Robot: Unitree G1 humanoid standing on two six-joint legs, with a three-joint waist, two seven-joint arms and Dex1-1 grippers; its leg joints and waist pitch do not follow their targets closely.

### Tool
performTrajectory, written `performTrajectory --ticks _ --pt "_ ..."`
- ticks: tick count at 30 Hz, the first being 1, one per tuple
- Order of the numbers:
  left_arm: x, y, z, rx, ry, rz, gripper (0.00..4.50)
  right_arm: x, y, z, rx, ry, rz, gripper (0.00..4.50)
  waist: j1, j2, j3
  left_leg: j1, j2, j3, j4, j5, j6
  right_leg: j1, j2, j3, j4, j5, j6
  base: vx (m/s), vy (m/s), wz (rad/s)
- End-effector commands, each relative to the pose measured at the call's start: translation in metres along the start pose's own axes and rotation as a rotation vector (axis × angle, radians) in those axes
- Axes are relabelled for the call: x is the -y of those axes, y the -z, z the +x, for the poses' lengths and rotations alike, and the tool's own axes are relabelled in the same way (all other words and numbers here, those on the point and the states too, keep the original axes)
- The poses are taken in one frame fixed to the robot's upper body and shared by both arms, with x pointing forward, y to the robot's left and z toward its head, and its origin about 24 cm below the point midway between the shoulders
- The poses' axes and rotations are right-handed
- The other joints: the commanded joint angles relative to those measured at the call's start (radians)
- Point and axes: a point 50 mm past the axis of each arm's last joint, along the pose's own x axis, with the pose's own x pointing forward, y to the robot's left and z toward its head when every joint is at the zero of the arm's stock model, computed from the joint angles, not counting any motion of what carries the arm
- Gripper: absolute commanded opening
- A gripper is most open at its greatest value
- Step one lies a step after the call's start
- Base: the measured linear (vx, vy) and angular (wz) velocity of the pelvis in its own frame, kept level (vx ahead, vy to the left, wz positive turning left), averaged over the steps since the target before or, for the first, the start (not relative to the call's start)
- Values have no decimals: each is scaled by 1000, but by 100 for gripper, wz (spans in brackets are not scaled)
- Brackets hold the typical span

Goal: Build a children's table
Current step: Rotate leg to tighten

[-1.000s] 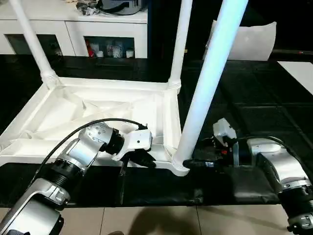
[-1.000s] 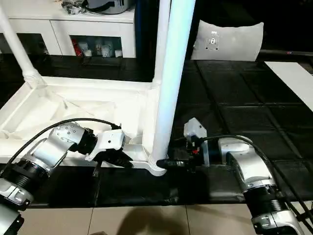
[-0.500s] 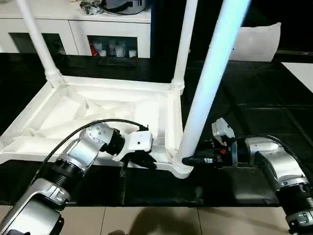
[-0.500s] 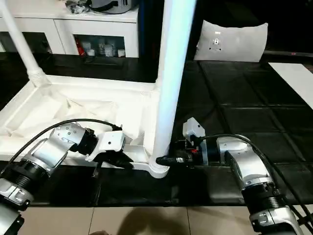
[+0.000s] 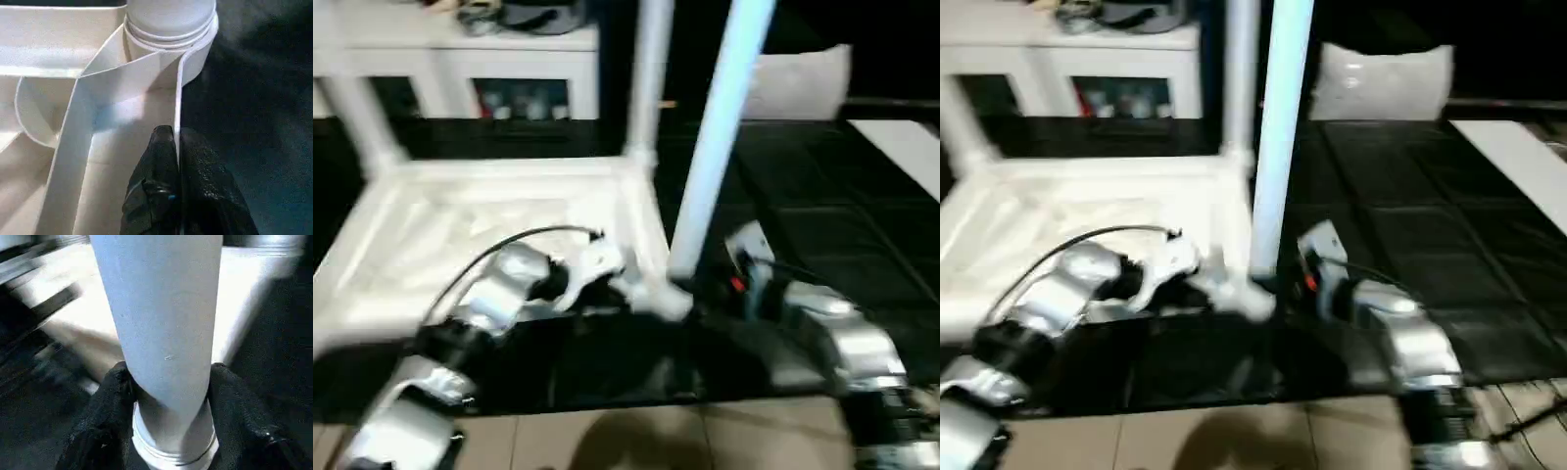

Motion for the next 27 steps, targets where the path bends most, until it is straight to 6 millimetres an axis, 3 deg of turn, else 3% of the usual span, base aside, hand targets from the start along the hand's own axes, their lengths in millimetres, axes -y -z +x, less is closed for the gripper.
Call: performTrajectory --ticks 1,2,5,6,7,9,10,11,13,14,16,21,22,24,25,26,27 --pt "3 -39 11 132 -24 33 0 -26 0 23 -16 -62 20 188 -4 7 -65 11 27 -31 -74 -382 -16 47 -60 21 -105 -616 -52 0 0 0" --pt "1 -43 15 144 -73 4 0 -27 -2 31 -7 4 48 188 -18 6 -69 10 26 -31 -73 -371 -1 45 -59 23 -105 -564 -70 0 0 0" --pt "0 -48 22 157 -135 -31 0 -29 -7 42 12 97 80 188 -26 7 -70 11 24 -29 -71 -361 7 42 -59 25 -102 -527 -96 0 0 0" --pt "0 -50 23 159 -148 -34 0 -30 -9 45 20 105 70 223 -30 6 -70 6 25 -30 -74 -354 14 45 -59 26 -100 -510 -103 0 0 0" --pt "-1 -51 24 165 -158 -39 0 -33 -11 46 34 92 59 244 -30 3 -71 6 26 -26 -73 -341 22 44 -59 31 -99 -489 -108 0 0 0" --pt "-1 -52 24 165 -165 -40 0 -35 -12 46 47 82 57 258 -26 6 -73 2 29 -25 -75 -305 32 49 -60 38 -88 -430 -130 0 0 0" --pt "-1 -51 23 161 -170 -37 0 -35 -13 46 53 79 56 277 -24 0 -76 0 31 -23 -76 -276 38 51 -59 42 -80 -378 -148 0 0 0" --pt "-1 -51 23 157 -172 -34 0 -36 -13 45 56 79 56 287 -21 2 -77 -1 32 -21 -75 -249 45 52 -59 46 -72 -331 -168 0 0 0" --pt "-1 -44 18 137 -144 0 0 -30 -12 38 69 97 20 303 -18 -8 -79 -2 32 -17 -73 -207 60 55 -60 51 -64 -282 -189 0 0 0" --pt "0 -39 15 130 -124 23 0 -28 -11 32 90 86 9 313 -12 -5 -80 -5 32 -16 -71 -182 69 57 -63 53 -60 -261 -195 0 0 0" --pt "1 -34 12 124 -102 43 0 -25 -11 26 104 76 5 323 -7 -14 -82 -9 31 -14 -69 -147 86 61 -64 55 -53 -233 -197 0 0 0" --pt "-1 -15 -2 96 -35 94 0 -14 -12 2 117 -37 -116 372 6 -7 -78 -8 33 -11 -68 -141 93 60 -62 58 -47 -233 -200 0 0 0" --pt "-1 -12 -5 94 -20 109 0 -12 -13 -2 111 -74 -136 372 6 2 -76 -6 33 -12 -70 -159 90 59 -57 57 -53 -245 -196 0 0 0" --pt "-3 -7 -11 82 10 131 0 -9 -12 -10 89 -142 -159 397 8 0 -75 -2 35 -13 -71 -187 81 57 -57 57 -53 -267 -194 0 0 0" --pt "-3 -6 -14 83 42 158 0 -7 -12 -15 74 -180 -165 397 12 16 -74 0 34 -15 -72 -196 76 56 -58 56 -54 -278 -193 0 0 0" --pt "-2 -5 -17 86 72 177 0 -5 -12 -18 62 -207 -169 404 14 6 -72 2 36 -15 -73 -222 72 56 -57 56 -59 -308 -186 0 0 0" --pt "1 -2 -22 77 136 203 0 -1 -12 -24 42 -244 -177 417 17 16 -72 4 38 -16 -74 -228 67 54 -58 57 -59 -314 -188 0 0 0"
